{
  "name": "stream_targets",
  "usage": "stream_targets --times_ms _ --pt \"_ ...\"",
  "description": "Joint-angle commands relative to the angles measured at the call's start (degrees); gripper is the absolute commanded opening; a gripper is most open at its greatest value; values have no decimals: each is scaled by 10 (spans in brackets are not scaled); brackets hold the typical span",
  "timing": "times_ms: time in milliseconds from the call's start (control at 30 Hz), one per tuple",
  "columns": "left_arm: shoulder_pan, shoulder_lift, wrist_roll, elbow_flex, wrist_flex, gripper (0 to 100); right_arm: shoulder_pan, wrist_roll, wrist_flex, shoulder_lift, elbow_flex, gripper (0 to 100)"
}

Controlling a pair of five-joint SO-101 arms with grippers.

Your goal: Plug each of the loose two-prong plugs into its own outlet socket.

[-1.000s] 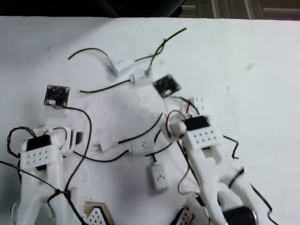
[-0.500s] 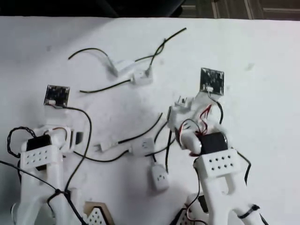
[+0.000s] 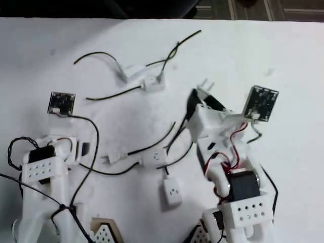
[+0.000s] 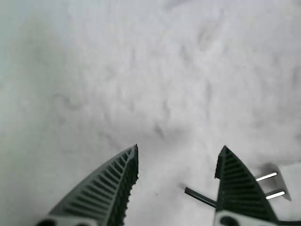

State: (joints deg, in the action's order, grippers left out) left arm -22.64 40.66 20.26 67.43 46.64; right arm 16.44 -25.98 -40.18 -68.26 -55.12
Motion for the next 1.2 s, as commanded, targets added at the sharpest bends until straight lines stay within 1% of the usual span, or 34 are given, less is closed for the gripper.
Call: stream_targets --times_ms 0,100,200,333,500,533,600,667,700,833,967,1033,1167 --pt "0 12 -4 -13 -11 268 28 -32 30 4 17 17" --pt "0 12 -4 -13 -11 268 44 -79 65 35 0 17" --pt "0 12 -4 -13 -11 268 51 -106 117 68 -32 17" --pt "0 15 -4 -6 -13 268 44 -106 175 95 -94 17" --pt "0 16 -4 -6 -13 268 36 -98 175 98 -173 17" --pt "0 16 -4 -6 -13 268 29 -76 174 98 -185 17" --pt "0 16 -4 -6 -13 268 16 -2 165 98 -205 18" --pt "0 16 -4 -6 -13 268 0 69 140 98 -211 18" --pt "0 16 -4 -6 -13 268 -10 93 121 98 -211 18" --pt "0 16 -4 -6 -13 268 -60 129 51 97 -207 18" --pt "0 16 -4 -6 -13 268 -104 177 11 97 -207 23" --pt "0 16 -4 -7 -13 268 -117 193 -6 97 -207 69" --pt "0 16 -4 -8 -13 268 -124 203 -44 80 -207 259"
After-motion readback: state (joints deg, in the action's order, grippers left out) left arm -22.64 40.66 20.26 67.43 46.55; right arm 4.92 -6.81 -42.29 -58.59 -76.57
